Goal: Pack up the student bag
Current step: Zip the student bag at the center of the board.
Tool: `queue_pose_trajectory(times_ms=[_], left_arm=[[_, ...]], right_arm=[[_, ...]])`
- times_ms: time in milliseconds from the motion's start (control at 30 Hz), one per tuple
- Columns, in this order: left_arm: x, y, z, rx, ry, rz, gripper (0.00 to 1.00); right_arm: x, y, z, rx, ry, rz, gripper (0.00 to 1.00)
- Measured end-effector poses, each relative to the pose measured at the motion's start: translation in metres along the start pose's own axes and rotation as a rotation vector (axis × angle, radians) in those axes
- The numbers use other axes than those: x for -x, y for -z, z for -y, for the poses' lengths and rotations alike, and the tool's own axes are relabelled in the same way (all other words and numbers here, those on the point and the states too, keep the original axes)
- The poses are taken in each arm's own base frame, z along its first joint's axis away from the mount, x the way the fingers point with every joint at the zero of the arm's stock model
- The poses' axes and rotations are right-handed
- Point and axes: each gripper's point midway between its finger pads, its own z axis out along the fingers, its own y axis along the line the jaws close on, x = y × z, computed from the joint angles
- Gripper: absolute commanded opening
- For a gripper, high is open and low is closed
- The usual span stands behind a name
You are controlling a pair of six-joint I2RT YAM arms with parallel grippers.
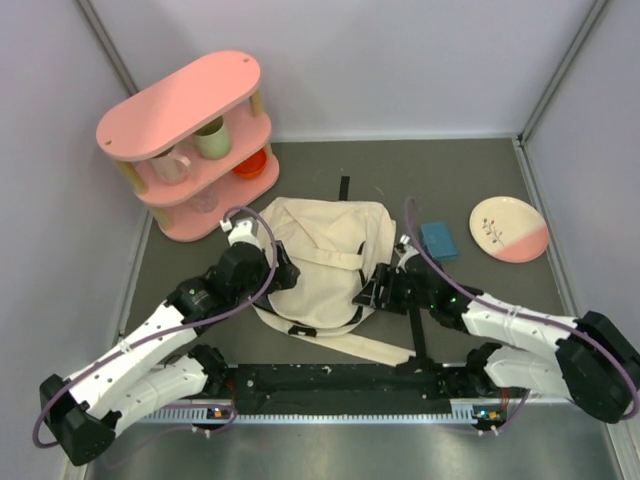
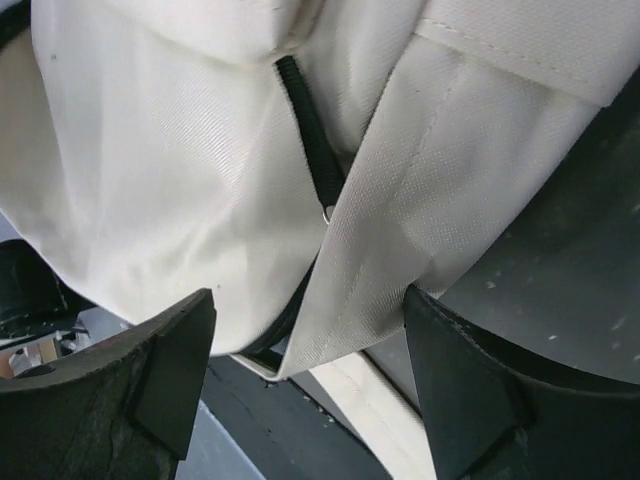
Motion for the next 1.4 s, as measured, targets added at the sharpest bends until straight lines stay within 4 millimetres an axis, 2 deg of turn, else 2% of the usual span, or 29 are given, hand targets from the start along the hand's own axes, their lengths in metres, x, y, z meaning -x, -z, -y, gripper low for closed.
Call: queue_pose_trajectory(times_ms=[100, 167, 333, 433, 533, 633, 767, 867, 1000, 1133, 1300, 1400], left_arm=[[0.029, 0.012, 0.01, -0.001, -0.02, 0.077, 0.98], [0.04, 0.018, 0.015, -0.011, -0.038, 0.104, 0.98], [0.051, 0.021, 0.025, -0.016, -0.107, 0.098, 0.96], [0.049, 0.018, 0.032, -0.039, -0.131, 0.074, 0.95], [0.036, 0.01, 0.049, -0.075, -0.172, 0.02, 0.95], [0.018, -0.003, 0.081, -0.113, -0.242, -0.049, 0.95], [-0.012, -0.026, 0.135, -0.189, -0.306, -0.144, 0.9], [-0.032, -0.045, 0.153, -0.217, -0.299, -0.198, 0.84], [-0.054, -0.073, 0.159, -0.202, -0.262, -0.256, 0.76], [-0.066, -0.09, 0.158, -0.171, -0.223, -0.281, 0.7], [-0.066, -0.108, 0.164, -0.129, -0.183, -0.27, 0.65], [-0.064, -0.121, 0.171, -0.107, -0.165, -0.255, 0.58]], right_arm=[[-0.009, 0.009, -0.012, 0.024, 0.028, 0.013, 0.8], [0.001, 0.022, -0.015, 0.013, 0.049, 0.077, 0.82], [0.05, 0.066, -0.019, -0.03, 0.102, 0.331, 0.84], [0.084, 0.084, -0.009, -0.09, 0.074, 0.445, 0.84], [0.103, 0.086, 0.02, -0.198, 0.008, 0.476, 0.84], [0.103, 0.079, 0.045, -0.285, -0.034, 0.44, 0.83], [0.096, 0.077, 0.053, -0.318, -0.045, 0.404, 0.83], [0.098, 0.079, 0.054, -0.325, -0.053, 0.409, 0.82], [0.099, 0.086, 0.059, -0.345, -0.067, 0.427, 0.82], [0.101, 0.097, 0.058, -0.347, -0.075, 0.468, 0.82], [0.104, 0.105, 0.054, -0.336, -0.08, 0.502, 0.82], [0.103, 0.105, 0.056, -0.342, -0.084, 0.497, 0.82]])
